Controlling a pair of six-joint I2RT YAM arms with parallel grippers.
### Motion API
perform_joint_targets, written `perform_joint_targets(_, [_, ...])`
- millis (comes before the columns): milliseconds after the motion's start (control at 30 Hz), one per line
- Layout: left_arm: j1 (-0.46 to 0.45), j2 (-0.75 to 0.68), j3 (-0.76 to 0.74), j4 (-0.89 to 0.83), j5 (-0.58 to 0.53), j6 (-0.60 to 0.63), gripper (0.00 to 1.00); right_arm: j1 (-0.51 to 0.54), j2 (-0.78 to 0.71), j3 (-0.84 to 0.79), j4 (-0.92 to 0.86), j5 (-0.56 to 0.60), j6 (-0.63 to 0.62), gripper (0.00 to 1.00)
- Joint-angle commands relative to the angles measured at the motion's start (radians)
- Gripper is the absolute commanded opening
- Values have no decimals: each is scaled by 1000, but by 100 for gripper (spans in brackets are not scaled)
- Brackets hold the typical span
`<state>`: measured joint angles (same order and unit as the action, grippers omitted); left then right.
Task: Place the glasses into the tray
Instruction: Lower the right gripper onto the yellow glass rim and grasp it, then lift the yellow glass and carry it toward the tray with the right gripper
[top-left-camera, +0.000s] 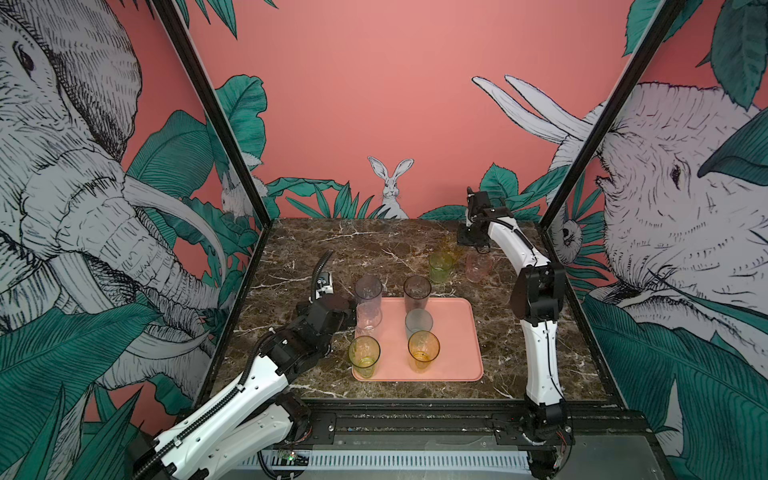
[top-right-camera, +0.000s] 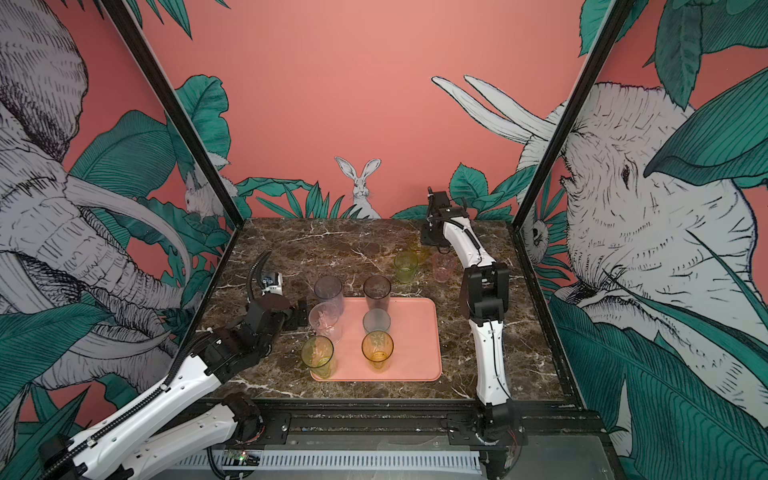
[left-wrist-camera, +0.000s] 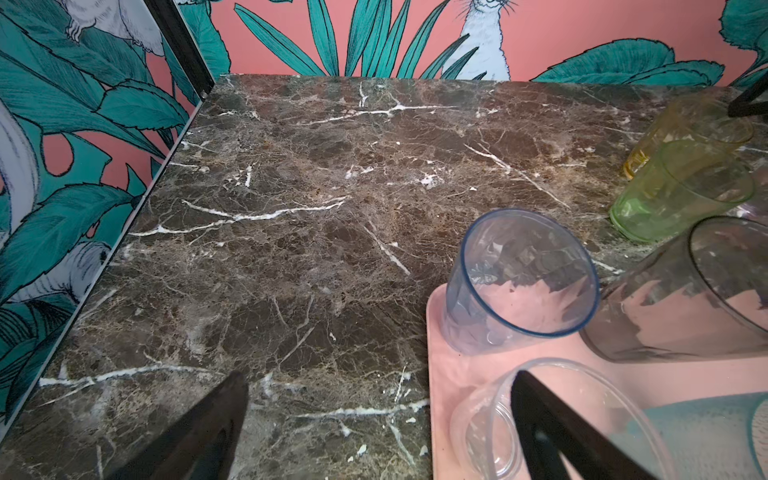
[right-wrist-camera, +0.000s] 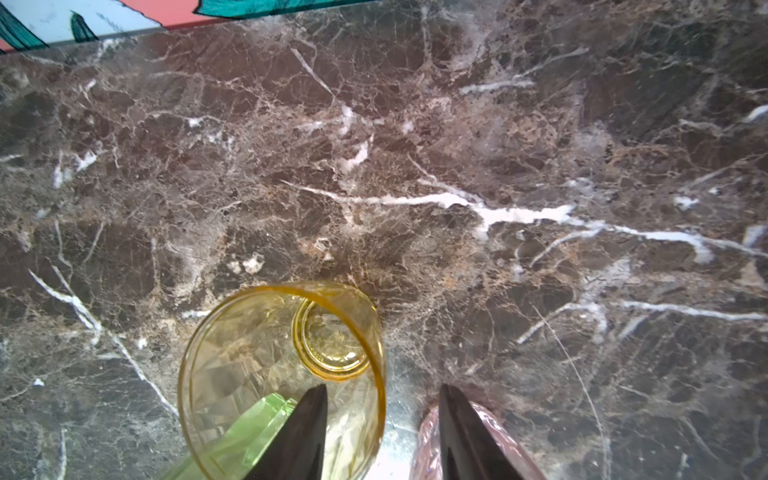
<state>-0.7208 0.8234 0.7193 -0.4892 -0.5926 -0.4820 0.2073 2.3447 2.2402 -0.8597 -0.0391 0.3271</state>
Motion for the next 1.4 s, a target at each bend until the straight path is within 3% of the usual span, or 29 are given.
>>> perform_joint_targets(0, [6,-15,16,-22,-1,-23,99,-11,12,32,-19,-12,-5,42])
perform_joint_targets(1367, [6,-35,-6,-25,-3,-30,99,-20,55,83,-57,-62,32,4])
